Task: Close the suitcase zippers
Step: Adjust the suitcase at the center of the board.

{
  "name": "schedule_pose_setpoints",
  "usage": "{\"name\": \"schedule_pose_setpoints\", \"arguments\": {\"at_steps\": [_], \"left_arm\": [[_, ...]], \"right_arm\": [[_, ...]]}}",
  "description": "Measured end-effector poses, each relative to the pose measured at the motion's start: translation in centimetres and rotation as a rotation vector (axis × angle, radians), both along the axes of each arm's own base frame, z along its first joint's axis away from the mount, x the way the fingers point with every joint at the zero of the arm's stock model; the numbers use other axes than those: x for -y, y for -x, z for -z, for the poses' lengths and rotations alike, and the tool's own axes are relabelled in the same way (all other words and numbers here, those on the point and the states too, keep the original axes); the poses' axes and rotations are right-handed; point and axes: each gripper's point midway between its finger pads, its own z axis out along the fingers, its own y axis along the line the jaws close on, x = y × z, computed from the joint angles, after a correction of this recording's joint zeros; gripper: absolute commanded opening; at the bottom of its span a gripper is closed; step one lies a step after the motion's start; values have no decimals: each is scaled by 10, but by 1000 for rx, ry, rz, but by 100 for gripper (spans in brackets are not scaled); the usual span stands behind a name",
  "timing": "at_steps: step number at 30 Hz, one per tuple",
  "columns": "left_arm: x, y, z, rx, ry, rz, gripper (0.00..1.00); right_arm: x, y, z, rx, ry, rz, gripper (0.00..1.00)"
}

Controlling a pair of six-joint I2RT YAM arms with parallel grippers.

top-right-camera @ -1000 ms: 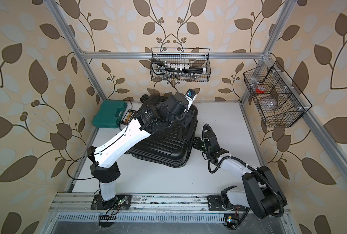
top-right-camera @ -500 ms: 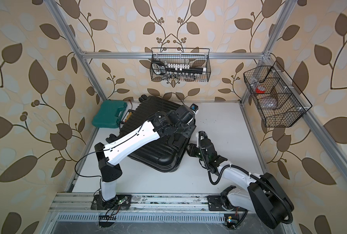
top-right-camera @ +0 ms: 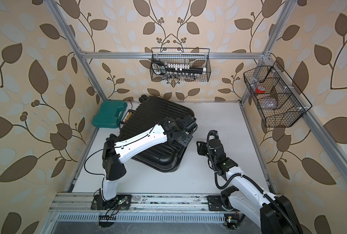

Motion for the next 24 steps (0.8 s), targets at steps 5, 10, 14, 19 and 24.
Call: {"name": "schedule_pose_setpoints", "arguments": {"at_steps": [5,10,14,19,24], "left_arm": [[-1,1,2,-7,-11,3,32],[-3,1,3,-41,12,-23,27],[0,4,4,-64,20,7,23],[8,11,9,-115,47,91,22],[15,22,8,-139,64,226,22]], "right_arm": [[7,3,7,-25,46,7,45],[27,-2,-1,-28,99,60,47],[51,-9,-24,4,135,130,48],[82,-13,-48,38,173,227,48],[112,-13,-49,11,201,303,50]]}}
